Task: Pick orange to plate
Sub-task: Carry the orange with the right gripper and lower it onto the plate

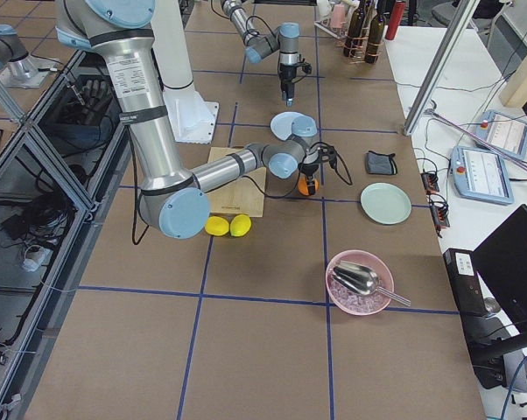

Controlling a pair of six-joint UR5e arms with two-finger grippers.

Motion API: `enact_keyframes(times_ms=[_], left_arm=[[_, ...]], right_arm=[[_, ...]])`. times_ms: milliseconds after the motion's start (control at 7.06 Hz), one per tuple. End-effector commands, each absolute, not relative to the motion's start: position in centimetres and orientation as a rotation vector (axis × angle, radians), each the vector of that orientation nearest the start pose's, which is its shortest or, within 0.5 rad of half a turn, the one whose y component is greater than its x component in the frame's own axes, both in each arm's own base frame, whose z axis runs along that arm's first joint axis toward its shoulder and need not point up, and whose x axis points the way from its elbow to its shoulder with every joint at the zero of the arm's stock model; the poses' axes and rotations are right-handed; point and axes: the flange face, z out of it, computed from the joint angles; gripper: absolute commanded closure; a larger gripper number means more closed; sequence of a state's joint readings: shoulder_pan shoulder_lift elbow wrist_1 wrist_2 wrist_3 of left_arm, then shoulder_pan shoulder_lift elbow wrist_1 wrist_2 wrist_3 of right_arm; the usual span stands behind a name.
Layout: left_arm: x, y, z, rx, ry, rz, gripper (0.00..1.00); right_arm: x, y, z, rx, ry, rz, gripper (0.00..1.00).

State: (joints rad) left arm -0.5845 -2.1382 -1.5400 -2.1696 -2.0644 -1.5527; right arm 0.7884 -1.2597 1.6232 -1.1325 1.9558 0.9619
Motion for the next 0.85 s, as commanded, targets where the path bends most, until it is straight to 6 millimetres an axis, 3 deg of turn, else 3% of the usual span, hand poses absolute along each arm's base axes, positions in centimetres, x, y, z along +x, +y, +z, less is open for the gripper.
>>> enact_keyframes(times_ms=[0,142,283,425,567,708], left_arm=[[49.3,-43.3,26.6,-0.079,1.222,-0.208,0.0],[46.0,-41.8,27.4,-0.065,1.239,-0.2,0.0],[44.2,-40.8,28.7,-0.065,1.231,-0.203,0.0],[43.4,-40.4,29.3,-0.063,1.229,-0.206,0.0],[42.9,-40.2,29.5,-0.063,1.229,-0.208,0.0],[42.9,-40.1,29.6,-0.064,1.229,-0.207,0.0]], right_arm=[[-43.4,-49.6,32.2,0.149,-0.964,0.165,1.0],[-47.9,-46.9,28.8,0.124,-0.998,0.214,1.0],[-52.0,-45.4,25.3,0.153,-1.015,0.249,1.0],[-55.5,-44.3,23.9,0.141,-1.018,0.262,1.0],[-57.7,-44.4,22.5,0.164,-1.013,0.286,1.0],[-58.9,-43.1,23.0,0.16,-1.004,0.272,0.98]])
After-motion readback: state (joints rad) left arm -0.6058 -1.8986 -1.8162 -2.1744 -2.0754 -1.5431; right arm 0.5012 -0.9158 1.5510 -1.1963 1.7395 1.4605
